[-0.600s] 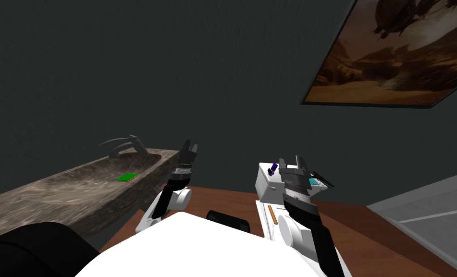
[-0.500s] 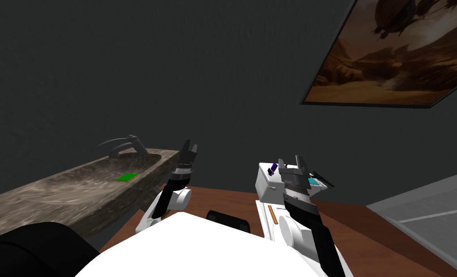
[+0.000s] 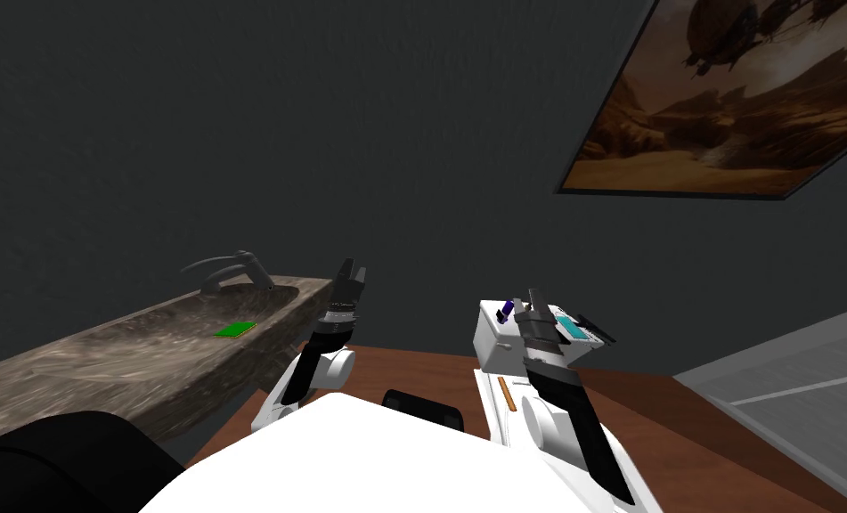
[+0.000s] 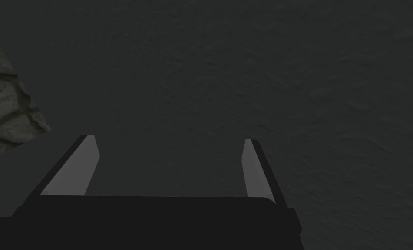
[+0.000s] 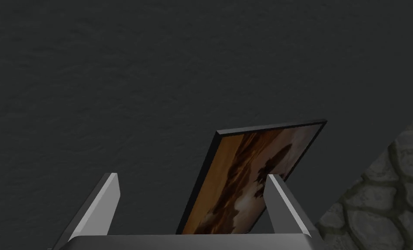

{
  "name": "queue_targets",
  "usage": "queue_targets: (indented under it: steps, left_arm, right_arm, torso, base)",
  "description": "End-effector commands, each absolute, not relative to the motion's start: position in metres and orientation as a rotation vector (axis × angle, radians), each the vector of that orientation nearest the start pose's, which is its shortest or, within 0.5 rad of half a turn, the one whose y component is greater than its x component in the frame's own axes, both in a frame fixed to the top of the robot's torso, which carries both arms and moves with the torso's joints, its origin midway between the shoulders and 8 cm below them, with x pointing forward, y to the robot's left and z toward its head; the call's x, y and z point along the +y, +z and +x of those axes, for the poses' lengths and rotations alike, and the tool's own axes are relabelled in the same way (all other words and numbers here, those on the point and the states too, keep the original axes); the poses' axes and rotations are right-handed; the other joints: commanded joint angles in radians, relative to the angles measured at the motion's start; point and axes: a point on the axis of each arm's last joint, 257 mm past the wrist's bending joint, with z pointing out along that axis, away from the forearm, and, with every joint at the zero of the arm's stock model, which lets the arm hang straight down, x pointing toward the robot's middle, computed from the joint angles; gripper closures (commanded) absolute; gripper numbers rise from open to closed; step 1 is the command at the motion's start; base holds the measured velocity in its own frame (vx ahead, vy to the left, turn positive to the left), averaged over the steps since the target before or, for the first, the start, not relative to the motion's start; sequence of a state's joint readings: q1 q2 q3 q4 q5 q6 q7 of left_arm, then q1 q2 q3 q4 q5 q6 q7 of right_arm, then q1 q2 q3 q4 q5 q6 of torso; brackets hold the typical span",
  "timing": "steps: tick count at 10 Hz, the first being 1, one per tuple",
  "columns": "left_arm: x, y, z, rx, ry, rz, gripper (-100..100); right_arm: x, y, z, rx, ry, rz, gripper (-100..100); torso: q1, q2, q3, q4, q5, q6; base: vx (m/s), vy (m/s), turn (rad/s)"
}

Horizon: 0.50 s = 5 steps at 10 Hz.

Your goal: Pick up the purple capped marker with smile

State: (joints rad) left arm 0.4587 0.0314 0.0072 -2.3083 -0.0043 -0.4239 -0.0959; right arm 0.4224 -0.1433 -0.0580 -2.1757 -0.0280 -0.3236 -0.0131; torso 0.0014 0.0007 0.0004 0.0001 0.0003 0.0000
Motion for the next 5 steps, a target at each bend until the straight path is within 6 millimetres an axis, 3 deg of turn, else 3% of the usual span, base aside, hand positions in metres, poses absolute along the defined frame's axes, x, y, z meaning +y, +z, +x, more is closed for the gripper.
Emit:
queue_targets:
  steps: [1,5]
  left_arm:
    - [0.274,0.036,0.354,0.668,-1.215,-0.603,0]
    - [0.274,0.036,0.354,0.668,-1.215,-0.603,0]
  right_arm:
    - [-0.306,-0.043,0.401,0.897,1.150,0.717,-100]
    - [-0.333,-0.076,0.421,1.026,0.938,0.658,-100]
  torso:
    - [0.000,0.000,0.000,0.000,0.000,0.000]
    - [0.000,0.000,0.000,0.000,0.000,0.000]
  base:
    - [-0.015,0.029,-0.025]
    - [-0.019,0.033,-0.026]
